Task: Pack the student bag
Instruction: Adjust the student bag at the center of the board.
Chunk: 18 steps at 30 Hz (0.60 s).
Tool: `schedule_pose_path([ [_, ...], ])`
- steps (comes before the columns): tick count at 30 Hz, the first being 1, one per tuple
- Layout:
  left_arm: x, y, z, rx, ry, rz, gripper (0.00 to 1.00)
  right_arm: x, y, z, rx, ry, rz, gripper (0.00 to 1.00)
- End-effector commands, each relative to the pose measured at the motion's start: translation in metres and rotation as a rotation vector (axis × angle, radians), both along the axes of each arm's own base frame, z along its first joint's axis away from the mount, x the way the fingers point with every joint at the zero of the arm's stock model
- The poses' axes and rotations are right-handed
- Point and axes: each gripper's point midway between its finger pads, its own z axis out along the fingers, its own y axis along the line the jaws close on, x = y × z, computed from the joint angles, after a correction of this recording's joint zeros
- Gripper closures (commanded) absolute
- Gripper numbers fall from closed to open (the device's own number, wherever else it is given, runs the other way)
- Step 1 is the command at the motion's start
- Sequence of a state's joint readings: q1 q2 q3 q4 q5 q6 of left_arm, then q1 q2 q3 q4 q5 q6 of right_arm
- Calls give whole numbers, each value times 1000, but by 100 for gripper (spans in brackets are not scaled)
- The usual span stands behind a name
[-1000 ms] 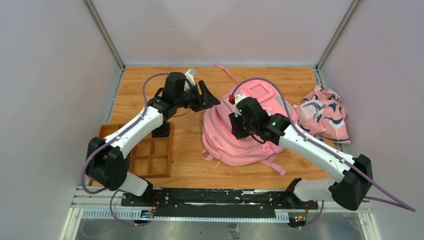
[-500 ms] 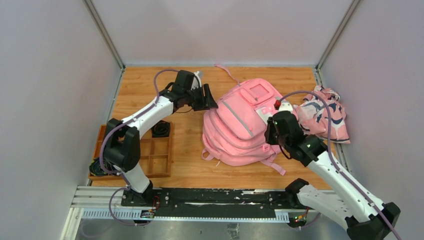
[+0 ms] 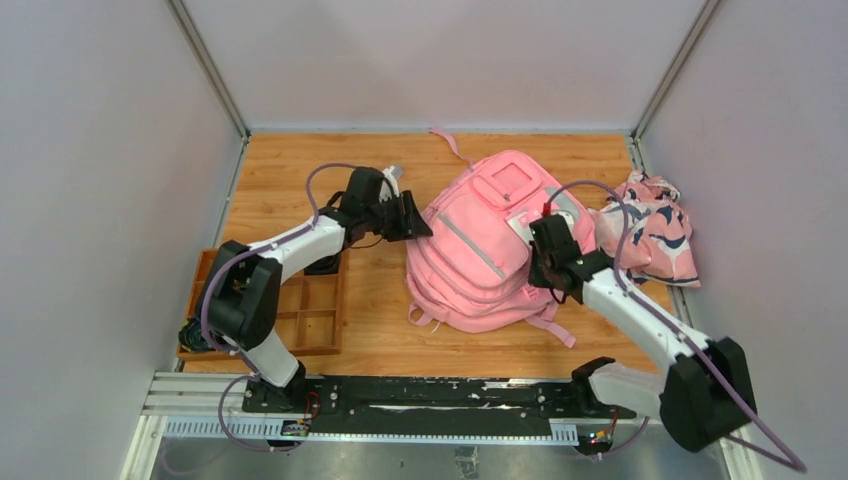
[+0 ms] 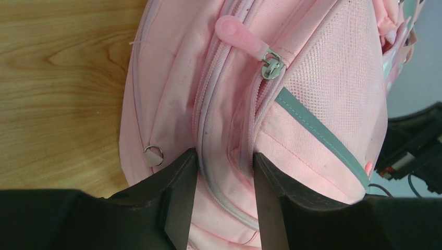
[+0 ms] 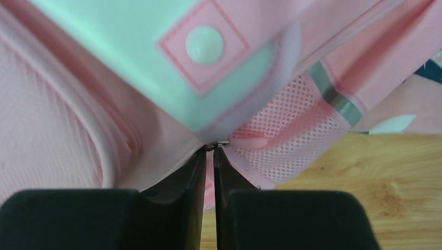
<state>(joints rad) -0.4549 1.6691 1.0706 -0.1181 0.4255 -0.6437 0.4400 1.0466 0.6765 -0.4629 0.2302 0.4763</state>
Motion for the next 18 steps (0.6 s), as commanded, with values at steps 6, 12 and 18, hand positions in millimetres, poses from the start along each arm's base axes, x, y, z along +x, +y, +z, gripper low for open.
schedule_pose_path([
  [6,-113,1,-80,153,160,-92,53,97,38,17,-14,-12,161,85],
  [12,-175,-47,-49,86,103,-239,52,123,20,31,-63,8,139,81],
  [18,-180,-49,39,69,-124,-293,41,105,-4,70,-134,-22,112,65],
])
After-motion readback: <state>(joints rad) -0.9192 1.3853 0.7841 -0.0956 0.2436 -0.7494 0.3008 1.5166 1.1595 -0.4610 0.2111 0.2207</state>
